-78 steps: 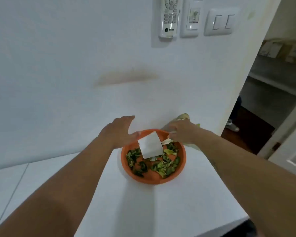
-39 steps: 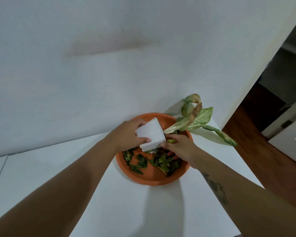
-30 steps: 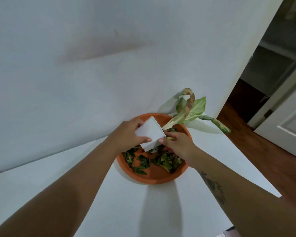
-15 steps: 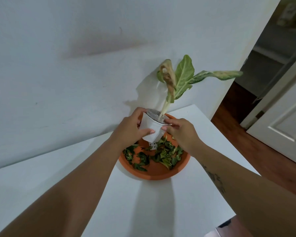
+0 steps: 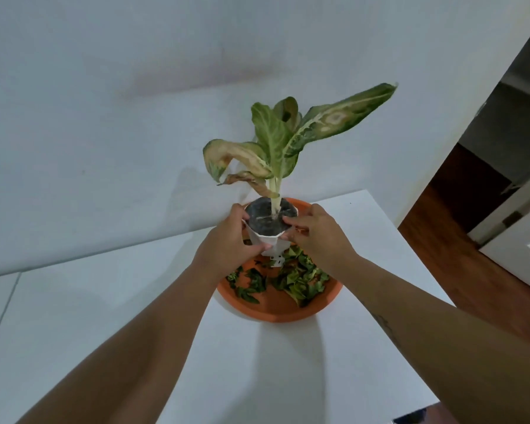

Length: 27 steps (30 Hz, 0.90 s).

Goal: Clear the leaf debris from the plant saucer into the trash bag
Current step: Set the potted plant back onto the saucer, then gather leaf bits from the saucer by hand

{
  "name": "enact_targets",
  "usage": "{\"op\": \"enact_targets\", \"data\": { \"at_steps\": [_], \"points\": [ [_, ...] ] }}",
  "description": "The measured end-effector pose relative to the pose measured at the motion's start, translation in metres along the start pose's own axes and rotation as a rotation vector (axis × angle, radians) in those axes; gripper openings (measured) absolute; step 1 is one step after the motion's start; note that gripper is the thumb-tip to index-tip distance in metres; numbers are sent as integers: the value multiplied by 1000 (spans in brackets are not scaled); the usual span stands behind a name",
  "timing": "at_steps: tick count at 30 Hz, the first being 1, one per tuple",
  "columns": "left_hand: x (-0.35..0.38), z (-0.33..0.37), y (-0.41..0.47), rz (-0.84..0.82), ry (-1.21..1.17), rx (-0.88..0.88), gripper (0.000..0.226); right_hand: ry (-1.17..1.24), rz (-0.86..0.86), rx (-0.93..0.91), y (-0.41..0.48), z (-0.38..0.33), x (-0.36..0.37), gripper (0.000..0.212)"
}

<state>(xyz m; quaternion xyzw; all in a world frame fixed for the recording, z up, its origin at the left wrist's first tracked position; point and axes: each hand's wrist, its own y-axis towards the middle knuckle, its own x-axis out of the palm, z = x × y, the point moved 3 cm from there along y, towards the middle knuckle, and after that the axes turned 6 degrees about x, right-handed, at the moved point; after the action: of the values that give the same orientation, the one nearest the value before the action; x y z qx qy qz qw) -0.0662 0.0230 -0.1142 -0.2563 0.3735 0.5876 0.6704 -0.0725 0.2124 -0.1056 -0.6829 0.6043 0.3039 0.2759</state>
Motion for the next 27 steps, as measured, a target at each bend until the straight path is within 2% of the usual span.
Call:
{"op": "enact_targets", "data": {
  "at_steps": [3, 7, 10, 12, 13, 16, 18, 20, 22, 25, 27],
  "points": [
    [3, -2, -5, 2, 18, -44, 61, 93, -23, -45, -1, 8, 6, 37],
    [5, 9, -11, 37, -1, -98, 62, 32, -4, -148, -3, 17, 1, 35],
    [13, 12, -20, 116, -107, -197, 71, 114, 6, -114, -1, 34, -5, 22],
    [19, 13, -30, 170, -78, -276, 80, -17, -38, -93, 4, 43, -3, 23],
    [23, 12, -34, 130, -9, -306, 88, -137, -75, -95, 5, 44, 2, 33],
    [41, 9, -43, -104, 234, -385, 125, -411, -266, -114, 2, 43, 16, 85],
    [54, 12, -46, -224, 329, -423, 131, -477, -371, -87, 0, 48, 24, 102],
    [64, 16, -47, -323, 397, -437, 121, -534, -416, -108, -6, 51, 29, 97],
    [70, 25, -48, -351, 418, -410, 108, -571, -433, -183, -16, 52, 28, 78],
    [71, 35, -53, -292, 409, -266, 85, -494, -467, -320, -23, 51, 19, 47],
    [68, 36, -57, -253, 383, -192, 71, -400, -489, -342, -23, 51, 12, 37]
  ]
}}
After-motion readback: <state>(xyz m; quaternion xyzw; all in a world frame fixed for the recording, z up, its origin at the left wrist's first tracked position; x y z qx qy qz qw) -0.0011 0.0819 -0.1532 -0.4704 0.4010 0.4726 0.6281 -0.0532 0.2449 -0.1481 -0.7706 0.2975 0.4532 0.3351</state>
